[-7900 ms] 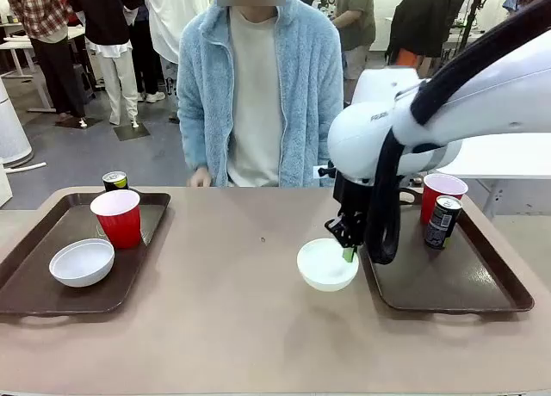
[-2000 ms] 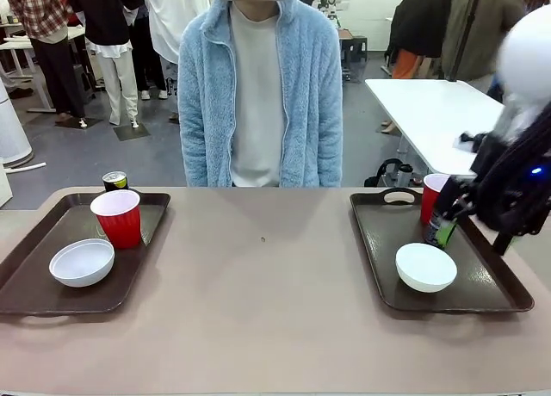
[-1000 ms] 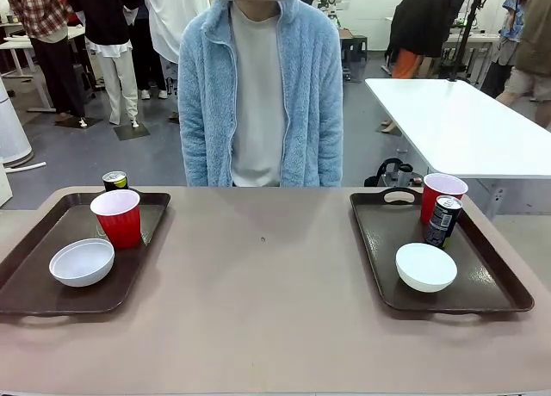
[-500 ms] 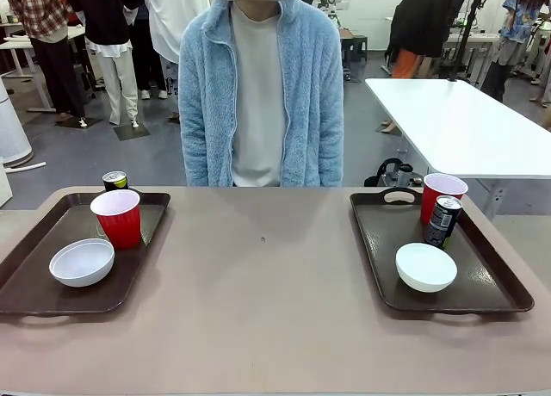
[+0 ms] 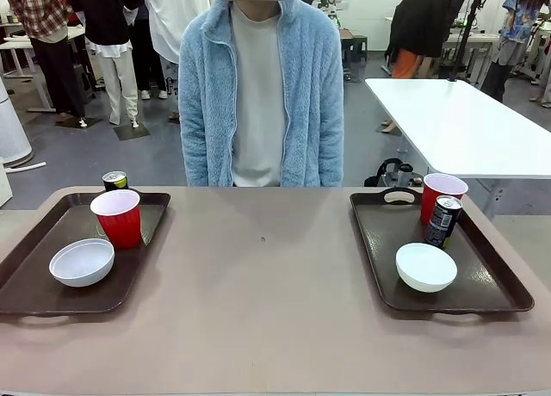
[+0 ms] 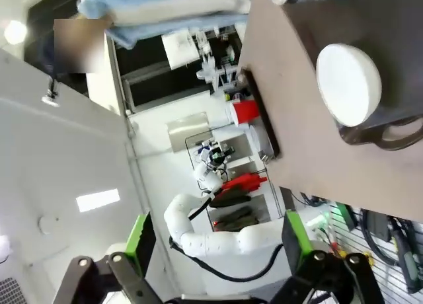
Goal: Prepare tableware on both trays.
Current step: Pick up a Picnic Bowl from the table and place it on a Handle tray.
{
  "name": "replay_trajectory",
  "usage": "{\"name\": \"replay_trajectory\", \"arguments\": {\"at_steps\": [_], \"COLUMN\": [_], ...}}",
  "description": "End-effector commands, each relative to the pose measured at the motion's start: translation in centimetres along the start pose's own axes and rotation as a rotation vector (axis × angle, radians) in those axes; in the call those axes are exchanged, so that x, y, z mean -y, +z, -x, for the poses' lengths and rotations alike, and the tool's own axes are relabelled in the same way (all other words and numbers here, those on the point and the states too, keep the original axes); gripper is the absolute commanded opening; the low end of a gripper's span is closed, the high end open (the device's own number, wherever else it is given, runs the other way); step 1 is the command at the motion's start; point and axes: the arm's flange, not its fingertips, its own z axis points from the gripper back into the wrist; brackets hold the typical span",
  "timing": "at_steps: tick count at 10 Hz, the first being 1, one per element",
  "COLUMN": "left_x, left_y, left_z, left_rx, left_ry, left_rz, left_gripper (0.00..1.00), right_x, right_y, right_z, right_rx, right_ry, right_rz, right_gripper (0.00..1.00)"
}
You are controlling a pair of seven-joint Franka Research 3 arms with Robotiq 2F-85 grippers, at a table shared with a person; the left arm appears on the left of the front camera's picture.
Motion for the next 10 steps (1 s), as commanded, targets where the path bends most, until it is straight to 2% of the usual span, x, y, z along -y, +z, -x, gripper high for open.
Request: {"name": "replay_trajectory", "arguments": {"at_steps": [1,2,3,6,7,10], "left_x": [0.2,0.2,0.2,0.2,0.2,0.2], "left_y": [0.1,0.1,0.1,0.1,0.1,0.1], "left_z": [0.2,0.2,0.2,0.2,0.2,0.2], "left_rx": [-0.002,-0.002,-0.002,-0.002,-0.002,-0.002], "left_ry": [-0.011,-0.011,-0.011,-0.011,-0.011,-0.011], "left_rz": [-0.005,-0.005,-0.005,-0.005,-0.005,-0.005], "left_gripper": [0.92,0.92,0.92,0.92,0.92,0.92], "right_x": [1.8,0.0,-0.6,-0.2,-0.5,-0.5], "right_y": [0.9,0.0,0.0,0.9,0.1,0.1], "right_z": [-0.6,0.0,-0.3,-1.9,-0.5,-0.5], "right_rx": [0.005,0.000,-0.069,-0.140,-0.067,-0.067], "right_ry": [0.006,0.000,0.049,0.056,0.029,0.029], "right_rz": [-0.067,0.000,0.121,0.260,0.147,0.147], "right_gripper": [1.00,1.00,1.00,1.00,1.00,1.00]}}
